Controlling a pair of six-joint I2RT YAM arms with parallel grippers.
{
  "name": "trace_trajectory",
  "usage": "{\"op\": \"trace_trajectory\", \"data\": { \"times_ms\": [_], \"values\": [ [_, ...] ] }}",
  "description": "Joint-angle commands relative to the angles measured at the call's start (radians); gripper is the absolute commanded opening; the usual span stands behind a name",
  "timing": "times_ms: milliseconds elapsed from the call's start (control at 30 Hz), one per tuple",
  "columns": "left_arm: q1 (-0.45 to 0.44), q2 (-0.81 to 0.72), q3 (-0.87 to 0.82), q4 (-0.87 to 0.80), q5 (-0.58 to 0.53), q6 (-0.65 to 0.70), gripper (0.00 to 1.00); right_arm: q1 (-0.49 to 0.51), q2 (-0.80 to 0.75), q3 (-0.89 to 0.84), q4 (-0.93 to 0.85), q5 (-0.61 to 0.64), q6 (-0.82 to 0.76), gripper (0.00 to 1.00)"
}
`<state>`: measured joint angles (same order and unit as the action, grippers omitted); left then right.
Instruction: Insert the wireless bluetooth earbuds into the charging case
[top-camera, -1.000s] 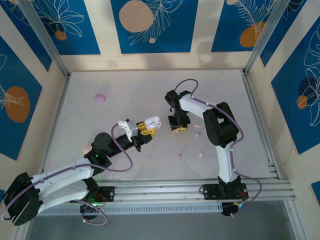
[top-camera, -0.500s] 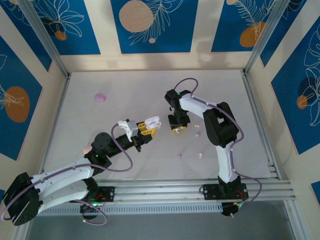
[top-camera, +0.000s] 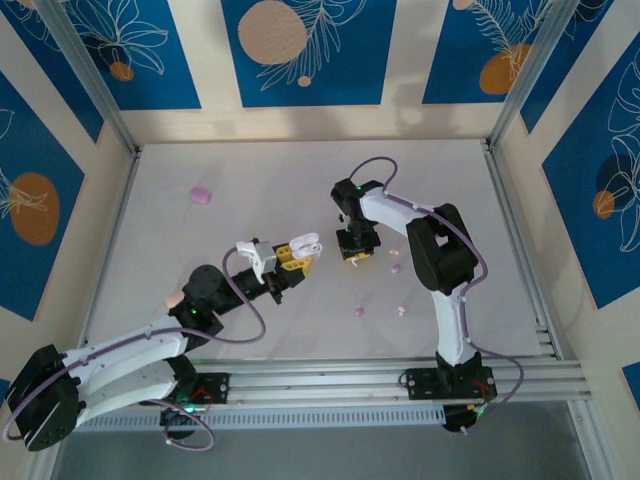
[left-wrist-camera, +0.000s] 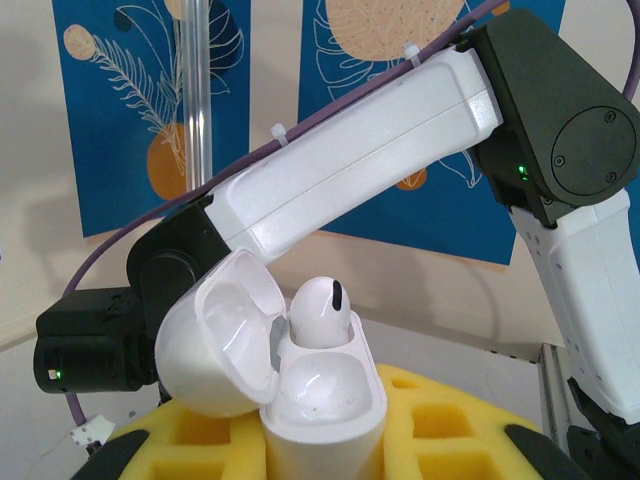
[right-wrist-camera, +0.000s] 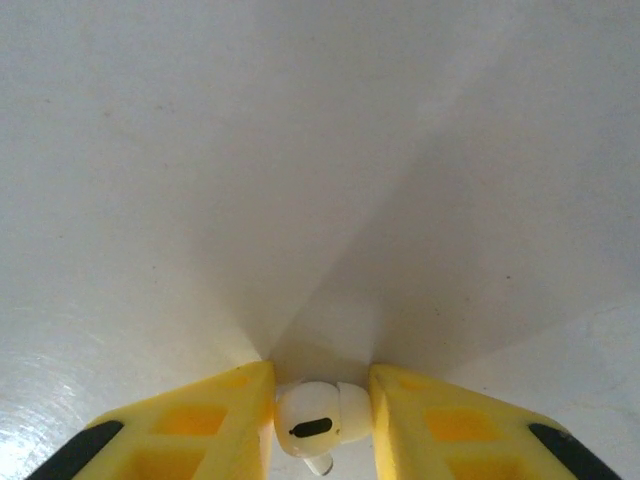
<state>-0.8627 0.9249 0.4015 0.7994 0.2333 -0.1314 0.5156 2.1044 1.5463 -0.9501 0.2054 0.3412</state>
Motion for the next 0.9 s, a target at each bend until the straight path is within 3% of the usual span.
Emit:
{"op": "trace_trajectory", "data": {
  "times_ms": [0,267,467,700,867],
  "values": [
    [-0.015,0.002,0.003,0.047,-0.005,-0.005,0.19,-0.005,0.018,-0.024,-0.003,-0.026,-0.008,0.3],
    [-0.016,0.012,0.005,0.049,-0.006,-0.002,0.19,0.0,-0.145,-0.049,-0.002,-0.024,0.021,0.27],
    [-0.015,0.032,0.006,0.061,-0.03,-0.002,0.19,0.001,-0.451,-0.118,0.06,-0.044,0.091,0.27],
    [-0.019,0.11,0.03,0.117,-0.058,-0.026,0.19,0.052,-0.887,-0.319,0.37,-0.105,0.253,0.28],
    [-0.047,0.181,0.049,0.178,-0.109,-0.024,0.19,0.154,-1.061,-0.4,0.524,-0.051,0.335,0.28]
  ]
}}
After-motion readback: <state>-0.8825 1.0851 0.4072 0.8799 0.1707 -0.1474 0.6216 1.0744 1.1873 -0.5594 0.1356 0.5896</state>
